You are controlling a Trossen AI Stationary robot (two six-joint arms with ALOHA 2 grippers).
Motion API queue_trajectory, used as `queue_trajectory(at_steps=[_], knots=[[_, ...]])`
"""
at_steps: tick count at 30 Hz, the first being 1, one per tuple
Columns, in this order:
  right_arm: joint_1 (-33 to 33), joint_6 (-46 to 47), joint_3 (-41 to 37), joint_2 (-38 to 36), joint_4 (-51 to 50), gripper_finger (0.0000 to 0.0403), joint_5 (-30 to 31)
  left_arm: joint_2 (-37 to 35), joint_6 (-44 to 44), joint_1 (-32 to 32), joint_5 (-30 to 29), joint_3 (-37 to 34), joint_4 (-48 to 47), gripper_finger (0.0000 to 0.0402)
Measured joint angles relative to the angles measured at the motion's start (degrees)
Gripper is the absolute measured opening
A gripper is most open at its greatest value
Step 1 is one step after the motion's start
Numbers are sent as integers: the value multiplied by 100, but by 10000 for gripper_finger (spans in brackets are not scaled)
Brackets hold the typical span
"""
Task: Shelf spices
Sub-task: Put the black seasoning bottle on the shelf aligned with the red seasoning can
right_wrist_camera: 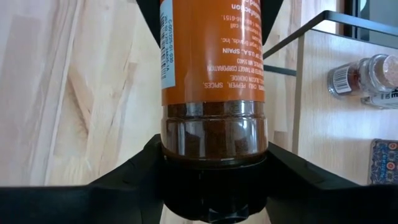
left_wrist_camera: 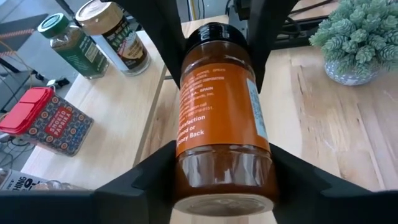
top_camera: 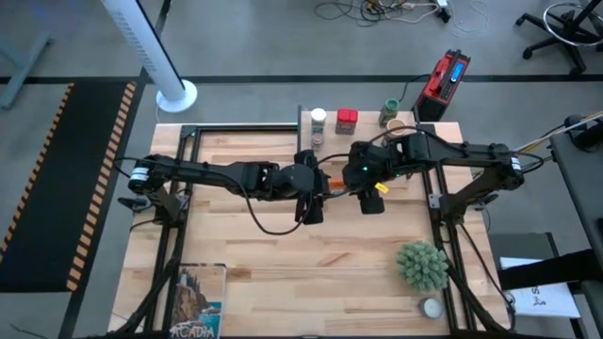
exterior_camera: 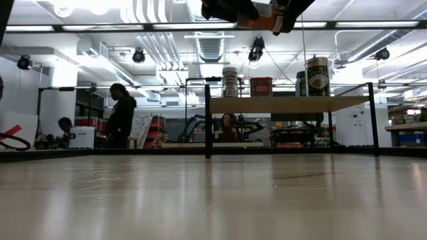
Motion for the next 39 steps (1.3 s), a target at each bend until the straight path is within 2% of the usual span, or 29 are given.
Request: queue_trajectory(at_steps=[3,13,22,29,34,39], knots=[[0,32,0,0,2,201,-6,0,16,0,-2,0,2,177],[0,43,0,-45,0,201,-12,-4,27,0,24,-10,24,189],[21,154,9,-384,128,231,-111,-42,156,6,37,-485,723,181],[39,244,9,-744,197,227,-93,-75,251,15,44,-937,1507,179],[39,682,9,-1122,476,219,-73,-194,311,73,72,-1418,2346,184],[41,989,-4,-1389,723,215,-72,-514,330,175,79,-2235,3758,179]])
